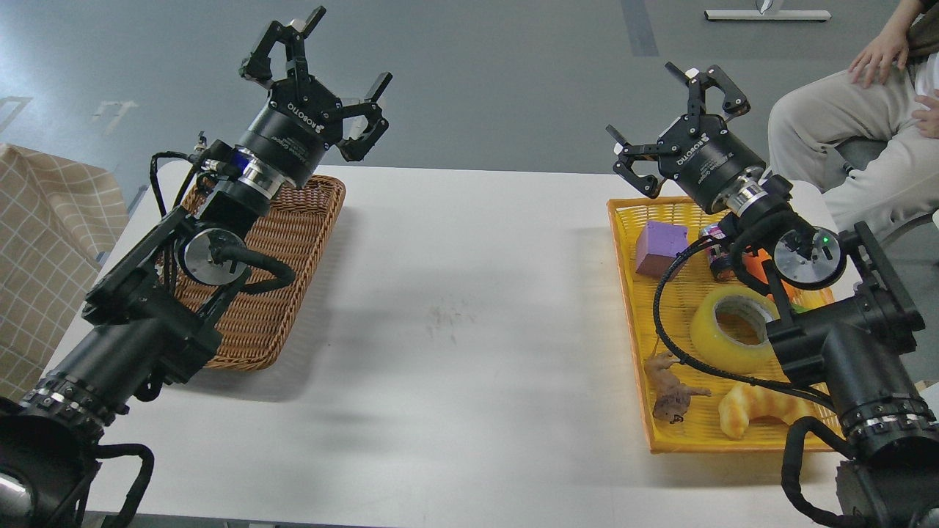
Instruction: Place and transfer tape with both arms
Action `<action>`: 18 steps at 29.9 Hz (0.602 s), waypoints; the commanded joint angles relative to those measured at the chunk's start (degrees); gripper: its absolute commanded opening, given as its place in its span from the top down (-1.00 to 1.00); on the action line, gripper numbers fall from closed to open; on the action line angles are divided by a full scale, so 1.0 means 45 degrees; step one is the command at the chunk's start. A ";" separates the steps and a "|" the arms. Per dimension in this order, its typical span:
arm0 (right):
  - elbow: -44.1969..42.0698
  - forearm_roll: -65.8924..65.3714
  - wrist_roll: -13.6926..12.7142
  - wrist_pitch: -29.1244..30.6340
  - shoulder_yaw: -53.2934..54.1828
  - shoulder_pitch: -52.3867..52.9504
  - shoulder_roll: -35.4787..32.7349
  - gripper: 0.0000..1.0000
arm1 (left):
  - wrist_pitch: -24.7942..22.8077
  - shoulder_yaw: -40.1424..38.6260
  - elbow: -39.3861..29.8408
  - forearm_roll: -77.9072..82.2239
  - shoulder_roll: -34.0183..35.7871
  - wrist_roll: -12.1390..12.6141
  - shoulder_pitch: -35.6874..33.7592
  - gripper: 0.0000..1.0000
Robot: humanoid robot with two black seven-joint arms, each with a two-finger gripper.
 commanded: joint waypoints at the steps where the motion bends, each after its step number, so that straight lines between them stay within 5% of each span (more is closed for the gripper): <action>1: -0.0001 -0.0010 0.0001 0.0000 -0.0003 -0.0007 0.0000 -1.00 | 0.0000 0.0000 -0.0016 0.0001 -0.0005 -0.0001 0.0018 -0.96; 18: 0.0019 0.0009 0.0001 0.0000 -0.0003 -0.0046 0.0000 -1.00 | 0.0000 -0.0019 -0.0016 0.0001 -0.0005 -0.0001 0.0018 -0.96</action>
